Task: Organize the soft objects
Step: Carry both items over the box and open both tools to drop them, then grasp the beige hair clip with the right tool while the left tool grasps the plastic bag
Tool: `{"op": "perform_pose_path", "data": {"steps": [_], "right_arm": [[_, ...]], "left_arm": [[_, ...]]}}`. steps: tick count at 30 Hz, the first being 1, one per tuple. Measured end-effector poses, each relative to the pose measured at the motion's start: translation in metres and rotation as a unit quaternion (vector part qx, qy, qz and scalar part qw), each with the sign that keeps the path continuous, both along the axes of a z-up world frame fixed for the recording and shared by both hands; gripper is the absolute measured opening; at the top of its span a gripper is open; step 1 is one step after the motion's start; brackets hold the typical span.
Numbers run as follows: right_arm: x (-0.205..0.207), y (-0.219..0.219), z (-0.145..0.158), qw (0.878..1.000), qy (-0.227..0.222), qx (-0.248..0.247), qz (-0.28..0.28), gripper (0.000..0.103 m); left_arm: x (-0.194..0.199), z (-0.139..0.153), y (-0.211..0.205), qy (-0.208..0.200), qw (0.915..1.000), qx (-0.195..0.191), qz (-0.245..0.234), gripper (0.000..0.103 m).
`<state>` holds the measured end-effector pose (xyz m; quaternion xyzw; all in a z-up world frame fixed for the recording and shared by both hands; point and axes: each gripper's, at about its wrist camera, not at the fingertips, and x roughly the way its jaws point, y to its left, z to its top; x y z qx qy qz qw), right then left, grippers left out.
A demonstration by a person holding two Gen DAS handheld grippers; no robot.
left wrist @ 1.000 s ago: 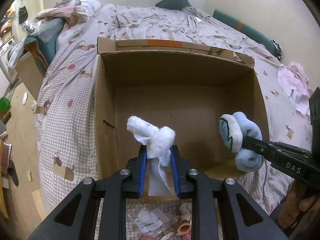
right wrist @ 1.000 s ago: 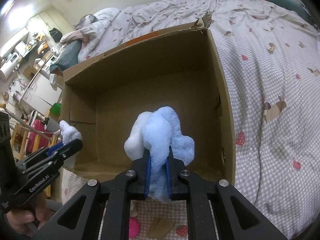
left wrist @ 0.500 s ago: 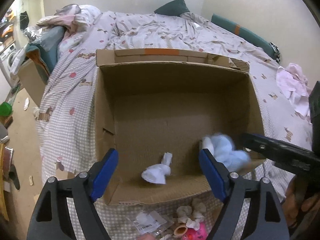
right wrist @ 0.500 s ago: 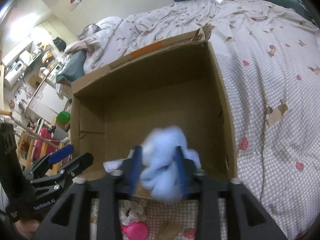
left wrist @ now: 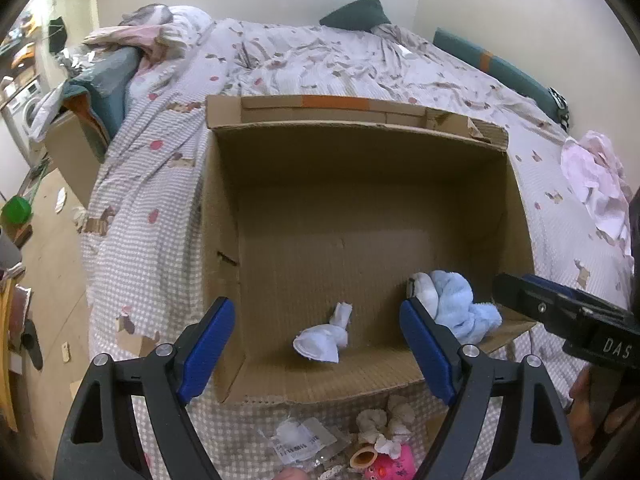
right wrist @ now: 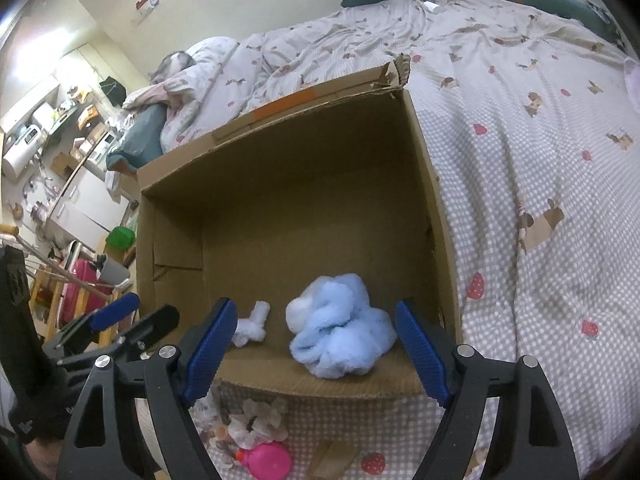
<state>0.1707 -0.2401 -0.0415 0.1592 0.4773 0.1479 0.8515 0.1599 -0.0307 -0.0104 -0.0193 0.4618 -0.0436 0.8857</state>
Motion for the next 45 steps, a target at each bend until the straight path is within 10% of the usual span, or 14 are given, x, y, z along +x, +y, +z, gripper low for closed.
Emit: {"op": "perform_pose_path", "data": {"steps": [26,33,38,45], "right_arm": [[-0.077,-0.016,0.008,0.999,0.026,-0.014,-0.019,0.086],[-0.074,-0.029,-0.036,0.990,0.130,0.039,-0.025,0.084],[-0.071,-0.025,-0.071,0.974,0.211,0.085,-0.015,0.057],[-0.067,0.002,-0.086,0.971,0.234,0.044,0.006,0.057]], "left_arm": [[-0.088,-0.007,0.048,0.059,0.9945,0.009,0.086,0.083],[-0.096,-0.021,0.065,0.085,0.9890,0.003,0.121,0.083],[-0.093,-0.029,0.078,0.101,0.9838,-0.007,0.148,0.083],[-0.091,-0.033,0.091,0.110,0.9778,-0.013,0.178,0.083]]}}
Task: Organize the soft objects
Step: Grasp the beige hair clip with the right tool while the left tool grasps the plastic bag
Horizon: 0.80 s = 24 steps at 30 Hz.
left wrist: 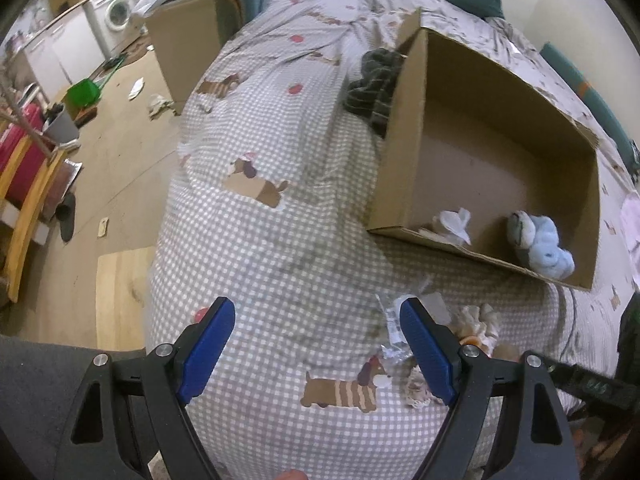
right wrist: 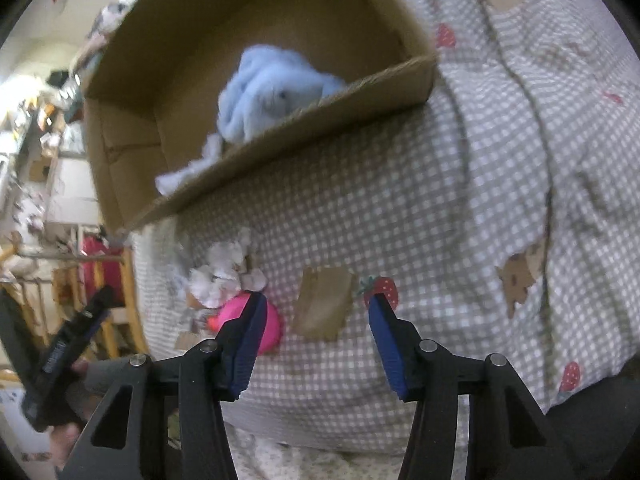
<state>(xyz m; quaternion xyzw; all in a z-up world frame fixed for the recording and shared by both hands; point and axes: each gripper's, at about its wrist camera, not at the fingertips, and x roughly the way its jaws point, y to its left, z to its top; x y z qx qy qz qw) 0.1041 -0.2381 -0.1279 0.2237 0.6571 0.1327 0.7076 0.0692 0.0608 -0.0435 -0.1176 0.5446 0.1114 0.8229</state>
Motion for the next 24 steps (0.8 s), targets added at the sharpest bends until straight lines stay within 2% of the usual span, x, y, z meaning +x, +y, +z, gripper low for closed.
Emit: {"op": "perform_pose_path", "data": {"steps": [6,8,9,12,16,20,24], "right_arm": [[0.003,0.028,-0.019,0.998,0.010,-0.050,0.046,0.057],[0.003,0.036,-0.020,0.995,0.005,-0.075,0.063,0.043],[0.002,0.039,-0.020,0.994,0.002,-0.089,0.070,0.034],[0.003,0.040,-0.016,0.994,-0.007,-0.082,0.070,0.015],[0.006,0.018,0.001,0.997,-0.020,-0.054,0.046,0.014],[0.004,0.004,0.017,0.999,-0.034,-0.005,0.023,0.014],[0.000,-0.001,0.030,0.999,-0.048,0.011,0.016,0.014]], "left_arm": [[0.001,-0.010,0.012,0.018,0.9992,-0.020,0.028,0.083],[0.003,-0.015,0.012,0.024,0.9986,-0.038,0.028,0.083],[0.004,-0.017,0.010,0.027,0.9981,-0.049,0.026,0.082],[0.007,-0.021,0.005,0.031,0.9971,-0.067,0.018,0.080],[0.011,-0.026,-0.003,0.034,0.9971,-0.068,0.008,0.079],[0.017,-0.034,-0.007,0.044,0.9960,-0.078,0.000,0.075],[0.025,-0.047,-0.012,0.061,0.9935,-0.096,-0.003,0.070]]}}
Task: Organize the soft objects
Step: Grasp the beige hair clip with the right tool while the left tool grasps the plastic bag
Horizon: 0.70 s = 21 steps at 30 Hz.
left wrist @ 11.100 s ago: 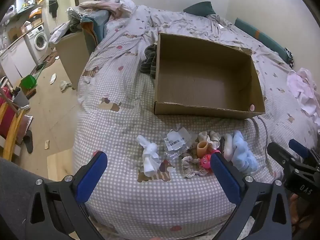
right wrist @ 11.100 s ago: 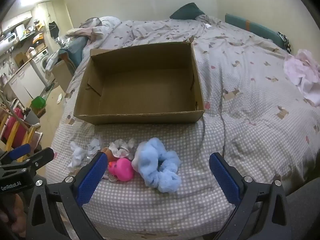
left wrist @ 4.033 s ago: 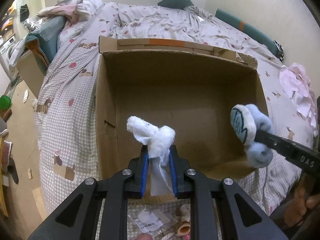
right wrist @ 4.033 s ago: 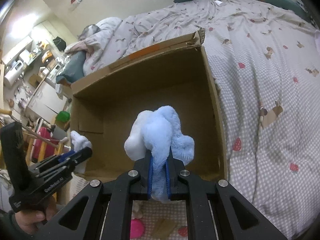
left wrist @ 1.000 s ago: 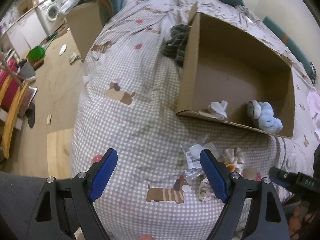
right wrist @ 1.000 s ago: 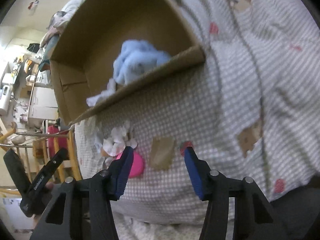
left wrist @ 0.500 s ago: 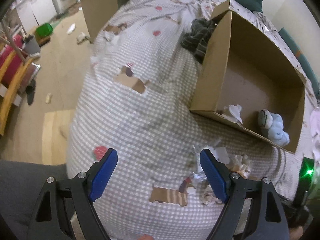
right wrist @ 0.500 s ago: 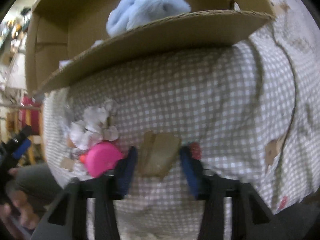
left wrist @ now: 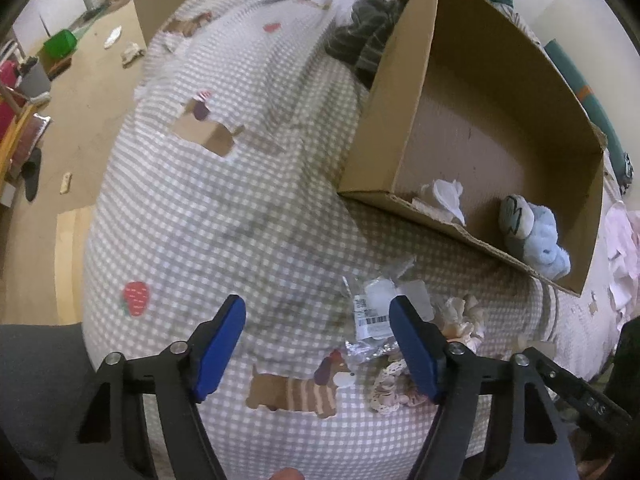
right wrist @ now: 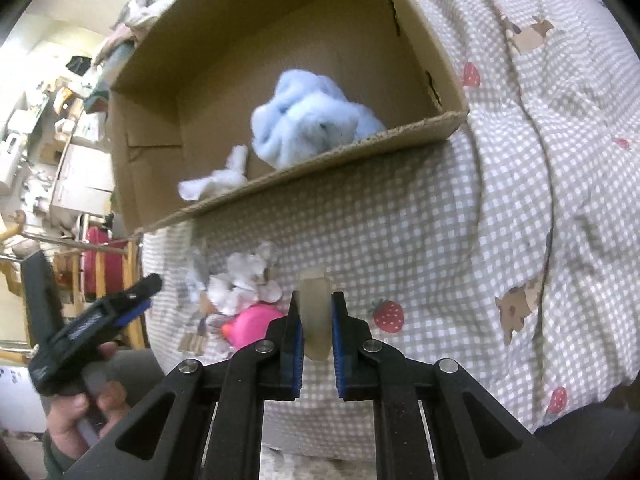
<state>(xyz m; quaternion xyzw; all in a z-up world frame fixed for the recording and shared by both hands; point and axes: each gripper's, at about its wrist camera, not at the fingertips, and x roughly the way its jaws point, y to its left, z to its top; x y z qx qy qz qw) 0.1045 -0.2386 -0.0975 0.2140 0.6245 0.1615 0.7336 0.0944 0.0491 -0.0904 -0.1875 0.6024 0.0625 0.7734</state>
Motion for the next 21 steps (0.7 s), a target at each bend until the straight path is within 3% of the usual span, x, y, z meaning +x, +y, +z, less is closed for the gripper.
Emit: {"op": "perform_pose_path", "data": {"steps": [8,10,12,13,14,15,21], "right_arm": [[-0.002,-0.005,0.005,1.000,-0.009,0.002,0.007,0.014],[-0.001,-0.002,0.005,1.000,-0.008,0.001,0.007,0.014],[-0.001,-0.003,0.004,1.000,-0.005,-0.001,0.006,0.014],[-0.001,-0.002,0.001,1.000,-0.004,-0.002,0.005,0.014],[-0.001,-0.002,0.000,1.000,-0.004,-0.002,0.005,0.014],[-0.001,-0.002,0.001,1.000,-0.004,-0.003,0.005,0.014],[0.000,-0.003,0.002,1.000,-0.010,-0.006,0.000,0.014]], "left_arm": [[0.021,-0.024,-0.022,0.010,0.9987,-0.048,-0.011,0.067],[0.026,-0.030,-0.025,0.013,0.9986,-0.050,-0.013,0.060],[0.029,-0.038,-0.027,0.022,0.9987,-0.044,-0.014,0.047],[0.029,-0.039,-0.027,0.022,0.9988,-0.043,-0.013,0.046],[0.030,-0.040,-0.026,0.020,0.9988,-0.044,-0.012,0.037],[0.031,-0.039,-0.026,0.016,0.9988,-0.045,-0.014,0.021],[0.033,-0.023,-0.008,-0.004,0.9998,-0.018,0.002,0.021]]}}
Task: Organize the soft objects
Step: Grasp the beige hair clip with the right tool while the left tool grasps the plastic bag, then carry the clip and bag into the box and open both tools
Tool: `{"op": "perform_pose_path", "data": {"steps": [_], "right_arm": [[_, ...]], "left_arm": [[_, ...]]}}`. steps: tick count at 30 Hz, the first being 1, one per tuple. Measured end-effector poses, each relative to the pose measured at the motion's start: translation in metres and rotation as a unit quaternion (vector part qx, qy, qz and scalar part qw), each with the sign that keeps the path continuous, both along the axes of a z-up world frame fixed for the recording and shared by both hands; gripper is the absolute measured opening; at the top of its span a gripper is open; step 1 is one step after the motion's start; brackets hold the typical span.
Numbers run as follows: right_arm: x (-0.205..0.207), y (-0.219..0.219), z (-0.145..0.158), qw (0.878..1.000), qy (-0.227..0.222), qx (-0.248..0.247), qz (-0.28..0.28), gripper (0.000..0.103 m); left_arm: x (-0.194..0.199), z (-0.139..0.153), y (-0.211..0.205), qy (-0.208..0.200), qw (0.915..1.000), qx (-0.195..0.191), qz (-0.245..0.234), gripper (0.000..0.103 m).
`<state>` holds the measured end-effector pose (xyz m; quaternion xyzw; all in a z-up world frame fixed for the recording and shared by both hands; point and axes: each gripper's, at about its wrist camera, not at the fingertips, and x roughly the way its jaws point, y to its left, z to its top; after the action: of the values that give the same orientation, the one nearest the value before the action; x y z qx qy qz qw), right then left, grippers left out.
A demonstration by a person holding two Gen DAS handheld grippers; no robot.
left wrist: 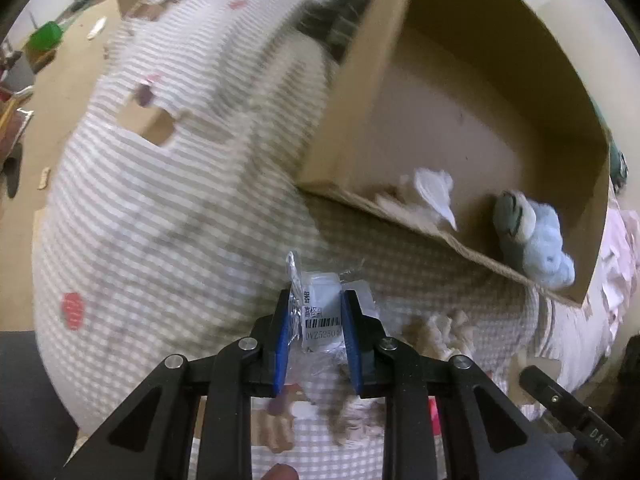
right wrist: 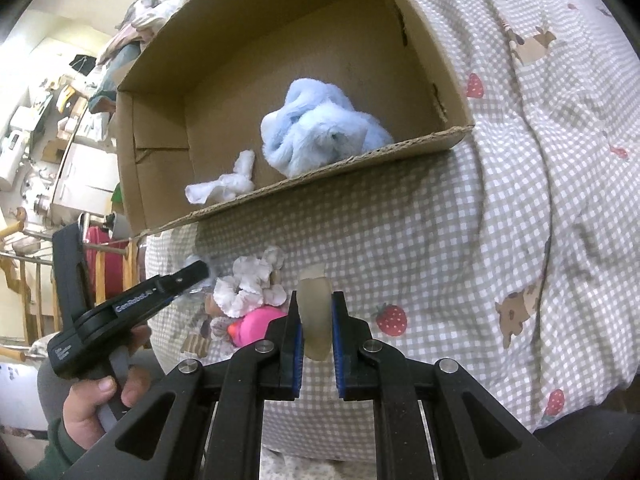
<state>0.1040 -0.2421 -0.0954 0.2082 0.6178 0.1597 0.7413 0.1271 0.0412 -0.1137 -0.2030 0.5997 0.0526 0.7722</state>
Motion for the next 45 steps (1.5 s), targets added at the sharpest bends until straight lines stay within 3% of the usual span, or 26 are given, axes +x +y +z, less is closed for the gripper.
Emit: {"op": "perform_pose_path", "data": {"steps": [5,13,20,25,29,36,41,45], "right_arm": [[0.000,-0.006,0.005,1.000,-0.007,0.007,-0.004,0.014],[-0.002,-0.003,0.012,1.000,-0.019,0.017,0.003,0.014],[-0.009,-0.008,0.050,0.993,-0.095,0.065,0.000,0.014],[-0.012,-0.012,0.075,0.989,-0.133,0.071,-0.002,0.014],[-0.006,-0.015,0.094,0.986,-0.149,0.071,-0.004,0.014],[0.021,-0.011,0.117,0.982,-0.178,0.061,0.007,0.014],[0.039,-0.010,0.121,0.972,-0.225,0.073,-0.008,0.014],[0.049,-0.015,0.109,0.971,-0.219,0.087,-0.026,0.014]], "left_arm": [[-0.005,0.010,0.018,-0.002,0.9991,0.037,0.020,0.021],[-0.029,0.027,0.028,-0.018,0.9979,0.061,0.012,0.021],[-0.058,0.077,0.008,-0.084,0.9940,0.067,-0.022,0.021],[-0.062,0.109,-0.012,-0.112,0.9895,0.079,-0.045,0.021],[-0.047,0.126,-0.022,-0.127,0.9860,0.085,-0.067,0.021],[-0.010,0.143,-0.033,-0.153,0.9735,0.130,-0.110,0.021],[0.015,0.147,-0.041,-0.166,0.9686,0.134,-0.127,0.021],[0.030,0.147,-0.042,-0.185,0.9675,0.122,-0.122,0.021]]}}
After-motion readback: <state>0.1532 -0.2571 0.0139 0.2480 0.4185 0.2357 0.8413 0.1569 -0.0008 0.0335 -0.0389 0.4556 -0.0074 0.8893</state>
